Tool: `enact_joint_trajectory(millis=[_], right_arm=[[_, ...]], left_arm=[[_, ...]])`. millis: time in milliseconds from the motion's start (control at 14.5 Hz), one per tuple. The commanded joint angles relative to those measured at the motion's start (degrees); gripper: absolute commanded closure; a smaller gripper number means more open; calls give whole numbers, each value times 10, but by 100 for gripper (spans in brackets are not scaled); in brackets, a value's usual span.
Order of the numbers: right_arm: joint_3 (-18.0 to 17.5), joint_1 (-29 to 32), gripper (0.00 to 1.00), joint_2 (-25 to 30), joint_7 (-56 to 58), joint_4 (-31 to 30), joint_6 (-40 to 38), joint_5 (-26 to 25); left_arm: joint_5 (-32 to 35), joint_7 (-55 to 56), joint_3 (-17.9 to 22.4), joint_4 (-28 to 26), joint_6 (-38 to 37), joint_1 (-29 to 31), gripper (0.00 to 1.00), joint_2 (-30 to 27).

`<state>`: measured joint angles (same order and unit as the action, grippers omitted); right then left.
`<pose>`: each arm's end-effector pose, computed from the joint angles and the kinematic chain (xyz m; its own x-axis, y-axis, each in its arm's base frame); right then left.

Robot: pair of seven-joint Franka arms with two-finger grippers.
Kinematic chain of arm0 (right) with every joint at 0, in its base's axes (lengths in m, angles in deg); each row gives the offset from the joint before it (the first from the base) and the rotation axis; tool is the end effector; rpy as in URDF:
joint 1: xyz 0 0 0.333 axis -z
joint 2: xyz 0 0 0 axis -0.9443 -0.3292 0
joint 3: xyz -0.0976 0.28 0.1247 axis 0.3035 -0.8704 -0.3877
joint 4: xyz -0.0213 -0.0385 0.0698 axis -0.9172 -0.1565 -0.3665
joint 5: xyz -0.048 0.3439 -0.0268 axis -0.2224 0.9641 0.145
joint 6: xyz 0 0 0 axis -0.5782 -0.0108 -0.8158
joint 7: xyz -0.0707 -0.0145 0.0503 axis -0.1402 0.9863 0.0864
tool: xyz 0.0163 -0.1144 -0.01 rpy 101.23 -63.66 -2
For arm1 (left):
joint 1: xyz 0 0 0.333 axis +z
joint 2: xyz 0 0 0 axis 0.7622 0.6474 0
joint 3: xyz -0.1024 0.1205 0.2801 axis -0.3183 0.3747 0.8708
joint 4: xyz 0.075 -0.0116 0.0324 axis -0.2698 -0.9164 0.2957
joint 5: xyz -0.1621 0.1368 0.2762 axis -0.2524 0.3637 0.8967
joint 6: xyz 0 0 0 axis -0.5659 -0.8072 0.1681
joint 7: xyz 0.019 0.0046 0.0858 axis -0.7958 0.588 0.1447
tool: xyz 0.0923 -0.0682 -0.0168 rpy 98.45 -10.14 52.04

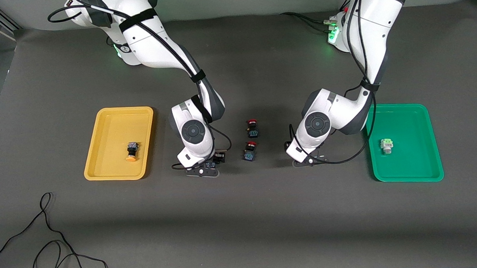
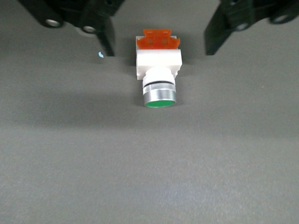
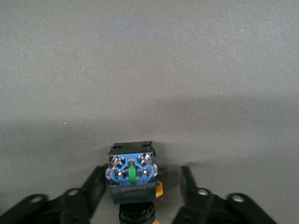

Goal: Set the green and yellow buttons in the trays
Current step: 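Grasp second yellow button with right gripper while left gripper grasps orange-based button, then place yellow button in yellow tray while left gripper places button in green tray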

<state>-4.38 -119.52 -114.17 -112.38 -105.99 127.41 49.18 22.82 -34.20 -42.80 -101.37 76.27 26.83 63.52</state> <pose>0.5576 0.3652 0.1992 0.9925 -0.1215 0.0149 -0.1221 -0.9913 0.0498 0.5345 -0.2854 0.2260 0.9903 0.0995 -0.0971 0.0955 -0.9944 -0.0450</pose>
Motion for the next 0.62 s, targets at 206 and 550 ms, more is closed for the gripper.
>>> enact_joint_trajectory(millis=[206,550], right_arm=[[12,2,100,24,-16,10,-12,25],[88,3,100,141,42,2,-174,17]], left_arm=[[10,26,3,-13,5,-5,96,-11],[-3,13,2,21,-112,30,100,-105]])
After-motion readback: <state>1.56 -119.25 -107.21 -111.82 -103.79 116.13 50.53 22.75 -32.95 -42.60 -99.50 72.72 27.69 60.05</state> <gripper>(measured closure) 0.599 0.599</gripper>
